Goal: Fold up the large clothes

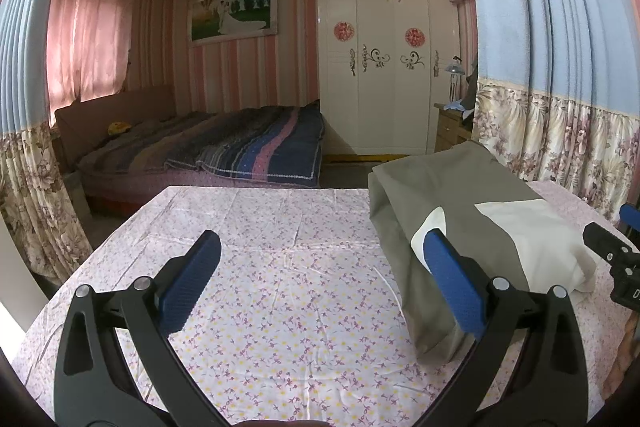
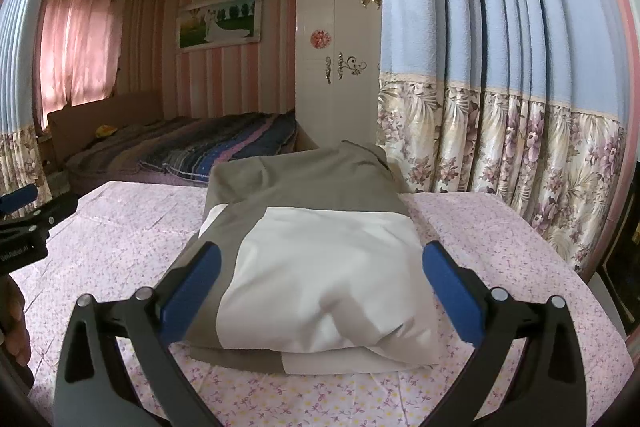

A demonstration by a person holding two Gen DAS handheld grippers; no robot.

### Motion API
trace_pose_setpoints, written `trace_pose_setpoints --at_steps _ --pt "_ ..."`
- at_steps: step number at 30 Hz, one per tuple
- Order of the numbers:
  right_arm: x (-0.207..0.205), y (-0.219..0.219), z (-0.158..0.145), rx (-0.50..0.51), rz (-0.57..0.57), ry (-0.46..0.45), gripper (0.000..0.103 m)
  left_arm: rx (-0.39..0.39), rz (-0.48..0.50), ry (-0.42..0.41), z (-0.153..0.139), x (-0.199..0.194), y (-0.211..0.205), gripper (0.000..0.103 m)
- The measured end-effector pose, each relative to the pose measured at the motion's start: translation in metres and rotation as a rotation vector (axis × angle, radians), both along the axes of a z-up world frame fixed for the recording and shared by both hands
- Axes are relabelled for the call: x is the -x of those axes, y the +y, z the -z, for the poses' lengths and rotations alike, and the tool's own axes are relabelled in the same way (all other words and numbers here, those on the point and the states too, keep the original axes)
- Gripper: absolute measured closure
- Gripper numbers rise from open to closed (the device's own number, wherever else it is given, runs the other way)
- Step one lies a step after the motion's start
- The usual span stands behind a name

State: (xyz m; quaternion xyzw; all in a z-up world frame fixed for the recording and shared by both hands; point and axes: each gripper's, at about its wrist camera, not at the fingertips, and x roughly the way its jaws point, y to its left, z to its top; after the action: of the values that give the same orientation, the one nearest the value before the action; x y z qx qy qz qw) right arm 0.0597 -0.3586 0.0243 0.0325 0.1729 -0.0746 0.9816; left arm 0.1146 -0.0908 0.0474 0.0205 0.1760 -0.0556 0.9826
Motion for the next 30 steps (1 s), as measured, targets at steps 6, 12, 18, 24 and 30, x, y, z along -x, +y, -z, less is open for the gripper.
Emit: trace_pose_setpoints --at_steps 6,12,18,24,30 --pt "0.0005 0.0009 -0.0006 -0.005 0.001 -0.003 0.002 0.001 0.002 -0.003 0.0003 -0.0005 0.0020 0.003" --pt "0.0012 0.0031 -0.0014 0.000 0.004 -0.005 0.002 0.001 -0.003 -0.007 -0.0010 -0.0008 0.0030 0.003" --pt "0.0011 0.0025 -0.0013 0.000 0.002 -0.005 0.002 0.001 -0.009 -0.008 -0.0026 -0.0006 0.0008 0.003" --pt "0.0012 0.0038 -0.0018 -0.001 0.002 -0.004 0.002 0.001 -0.010 -0.003 -0.0031 -0.0013 0.0015 0.003" --pt "0.0021 0.0055 -0.0022 -0.001 0.006 -0.003 0.002 -0.011 -0.013 -0.001 -0.0020 -0.0009 -0.0017 0.003"
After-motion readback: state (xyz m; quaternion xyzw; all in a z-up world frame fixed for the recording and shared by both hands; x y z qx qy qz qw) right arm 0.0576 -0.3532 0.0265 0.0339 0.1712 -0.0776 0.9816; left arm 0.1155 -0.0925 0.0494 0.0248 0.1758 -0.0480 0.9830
